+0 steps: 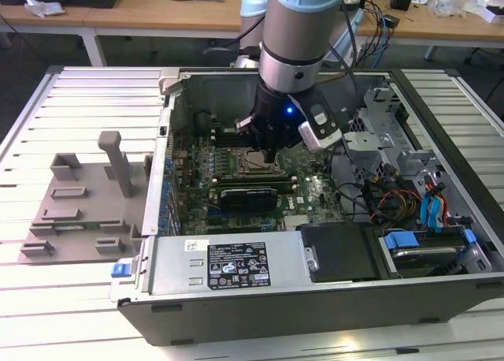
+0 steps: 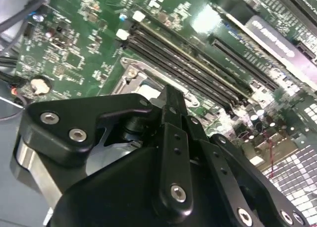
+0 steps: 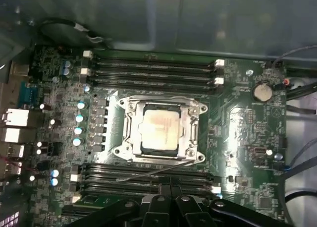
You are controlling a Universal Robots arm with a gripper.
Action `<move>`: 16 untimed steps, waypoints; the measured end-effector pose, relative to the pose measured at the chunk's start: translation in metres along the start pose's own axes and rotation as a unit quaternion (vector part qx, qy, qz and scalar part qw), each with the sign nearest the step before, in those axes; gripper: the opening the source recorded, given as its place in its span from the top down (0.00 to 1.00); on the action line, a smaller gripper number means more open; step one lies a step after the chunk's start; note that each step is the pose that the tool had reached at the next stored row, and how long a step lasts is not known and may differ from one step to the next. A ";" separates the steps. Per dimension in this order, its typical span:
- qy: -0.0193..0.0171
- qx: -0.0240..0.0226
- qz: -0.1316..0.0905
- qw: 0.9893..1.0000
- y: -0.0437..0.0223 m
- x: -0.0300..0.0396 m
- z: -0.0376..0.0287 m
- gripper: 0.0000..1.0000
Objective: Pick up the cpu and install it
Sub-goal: 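Install the second cpu locking lever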
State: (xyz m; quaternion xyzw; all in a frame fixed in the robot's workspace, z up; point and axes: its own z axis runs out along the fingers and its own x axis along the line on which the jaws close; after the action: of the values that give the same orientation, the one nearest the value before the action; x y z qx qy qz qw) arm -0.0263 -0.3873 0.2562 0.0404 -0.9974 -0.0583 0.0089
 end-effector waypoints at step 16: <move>-0.001 -0.010 0.000 1.000 -0.0080 0.0361 0.0508 0.89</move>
State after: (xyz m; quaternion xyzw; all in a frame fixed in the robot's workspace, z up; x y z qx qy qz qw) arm -0.0628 -0.3923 0.2053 0.0405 -0.9968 -0.0685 0.0085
